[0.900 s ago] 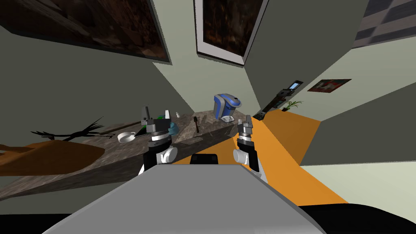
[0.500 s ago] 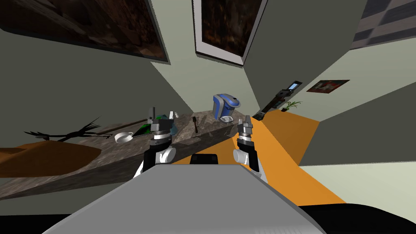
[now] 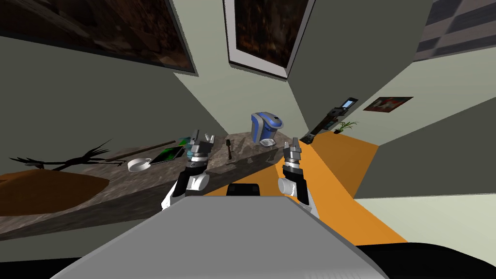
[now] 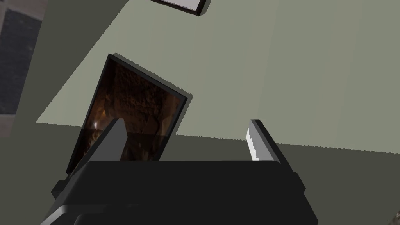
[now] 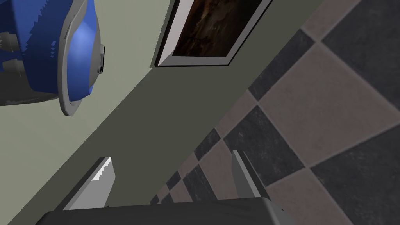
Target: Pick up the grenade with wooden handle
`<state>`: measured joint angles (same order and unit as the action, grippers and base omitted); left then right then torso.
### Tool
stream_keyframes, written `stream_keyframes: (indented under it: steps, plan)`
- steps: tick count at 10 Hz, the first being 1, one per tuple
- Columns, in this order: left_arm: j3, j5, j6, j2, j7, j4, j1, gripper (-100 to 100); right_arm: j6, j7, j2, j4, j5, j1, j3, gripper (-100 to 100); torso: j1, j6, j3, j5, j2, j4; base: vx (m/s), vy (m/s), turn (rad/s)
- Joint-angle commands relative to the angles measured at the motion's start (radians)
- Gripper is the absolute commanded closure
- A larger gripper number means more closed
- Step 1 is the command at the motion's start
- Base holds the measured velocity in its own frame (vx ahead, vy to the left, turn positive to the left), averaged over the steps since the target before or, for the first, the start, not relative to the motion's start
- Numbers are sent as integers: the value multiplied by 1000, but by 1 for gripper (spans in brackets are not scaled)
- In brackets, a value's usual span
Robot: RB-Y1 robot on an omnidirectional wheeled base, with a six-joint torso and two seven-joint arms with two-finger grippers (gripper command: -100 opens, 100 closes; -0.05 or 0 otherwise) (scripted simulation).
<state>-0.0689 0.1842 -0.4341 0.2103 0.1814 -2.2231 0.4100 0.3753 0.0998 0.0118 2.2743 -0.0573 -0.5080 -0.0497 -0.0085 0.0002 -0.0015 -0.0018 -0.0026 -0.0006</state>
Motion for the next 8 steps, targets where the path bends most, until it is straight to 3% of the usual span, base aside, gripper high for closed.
stream_keyframes:
  steps: [1, 3, 4, 5, 8]
  plan:
    - [4, 16, 29, 25, 21, 10, -5, -100, 0, 0, 0, 0, 0, 0, 0, 0, 0, 0, 0, 0, 0, 0, 35, -99, 6]
    - [3, 68, 98, 91, 81, 68, -44, -100, 0, 0, 0, 0, 0, 0, 0, 0, 2, 0, 0, 0, 0, 0, 31, -119, -10]
    - [3, 68, 110, 91, 81, 68, -44, -100, 0, 0, 0, 0, 0, 0, 0, 0, 0, 0, 0, 0, 0, 0, 19, -119, 3]
    - [2, 95, 140, 123, 113, 99, -64, -100, 0, 0, 0, 0, 0, 0, 0, 0, 1, 0, 0, 0, 1, 0, 28, -123, -7]
    - [1, 124, 199, 156, 146, 132, -86, -100, 0, 0, 0, 0, 0, 0, 0, 0, 1, 0, 0, 0, -1, 0, 36, -103, -3]
